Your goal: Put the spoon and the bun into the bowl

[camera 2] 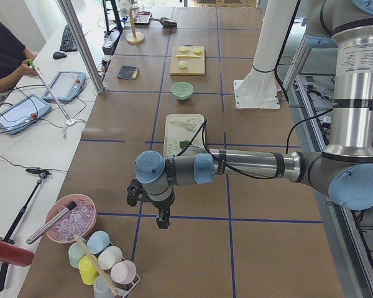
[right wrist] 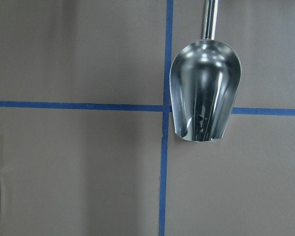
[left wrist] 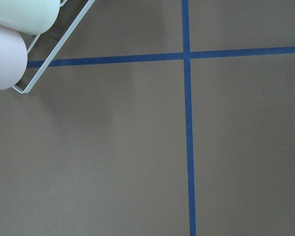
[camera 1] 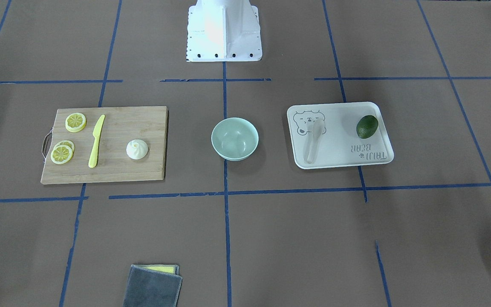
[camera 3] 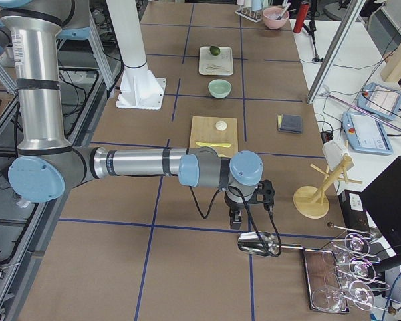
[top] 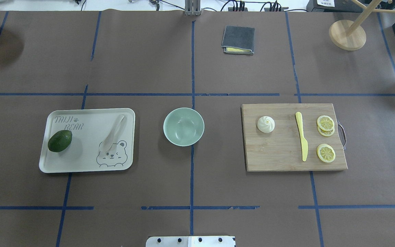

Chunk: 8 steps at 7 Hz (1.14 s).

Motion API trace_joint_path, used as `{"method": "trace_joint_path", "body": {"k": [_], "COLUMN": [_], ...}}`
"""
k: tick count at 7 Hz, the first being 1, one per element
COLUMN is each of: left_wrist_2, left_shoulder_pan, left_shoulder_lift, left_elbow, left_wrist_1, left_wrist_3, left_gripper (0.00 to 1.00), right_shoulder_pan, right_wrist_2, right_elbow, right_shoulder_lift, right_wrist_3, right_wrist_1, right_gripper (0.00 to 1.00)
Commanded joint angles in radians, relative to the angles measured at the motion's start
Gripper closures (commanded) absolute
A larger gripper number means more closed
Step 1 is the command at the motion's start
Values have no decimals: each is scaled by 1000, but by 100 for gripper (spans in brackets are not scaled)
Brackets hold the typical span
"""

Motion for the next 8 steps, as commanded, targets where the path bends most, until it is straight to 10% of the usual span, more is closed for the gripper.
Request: {"method": "trace_joint_path", "body": {"k": [1, 8], "left_wrist_2": [1, 1], "left_shoulder_pan": [0, 311], "left_shoulder_lift": [-6, -134], "left_elbow": [-2, -94], "left_wrist_1": [-5, -478], "left_wrist_3": [2, -433], "left_gripper": [0, 0], "right_shoulder_pan": [-3, -49], "right_wrist_2": [-1, 5], "right_elbow": [-2, 47], "right_shoulder_lift": [5, 82], "right_wrist_3": [3, 7], "right_wrist_1": [-1, -1], "right_gripper": [0, 0]}}
